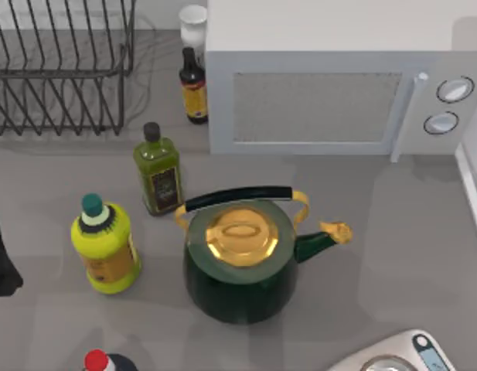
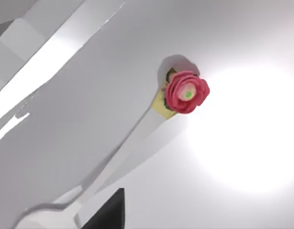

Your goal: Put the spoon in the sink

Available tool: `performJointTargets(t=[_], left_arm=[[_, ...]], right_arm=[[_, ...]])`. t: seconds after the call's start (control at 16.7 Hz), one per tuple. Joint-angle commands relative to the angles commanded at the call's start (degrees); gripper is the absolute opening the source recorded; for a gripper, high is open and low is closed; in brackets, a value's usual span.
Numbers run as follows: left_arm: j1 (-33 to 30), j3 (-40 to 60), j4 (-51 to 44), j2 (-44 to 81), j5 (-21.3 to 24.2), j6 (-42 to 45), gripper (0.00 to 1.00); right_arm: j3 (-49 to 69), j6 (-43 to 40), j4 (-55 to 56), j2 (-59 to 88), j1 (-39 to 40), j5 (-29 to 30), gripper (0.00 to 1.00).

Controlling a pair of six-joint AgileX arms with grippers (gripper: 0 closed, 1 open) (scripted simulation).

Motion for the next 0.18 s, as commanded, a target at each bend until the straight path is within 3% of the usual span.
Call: performJointTargets(t=[0.18], left_arm=[[0.00, 0.00, 0.00, 0.00, 0.00, 0.00, 1.00]], right_arm=[[0.00, 0.00, 0.00, 0.00, 0.00, 0.00, 1.00]])
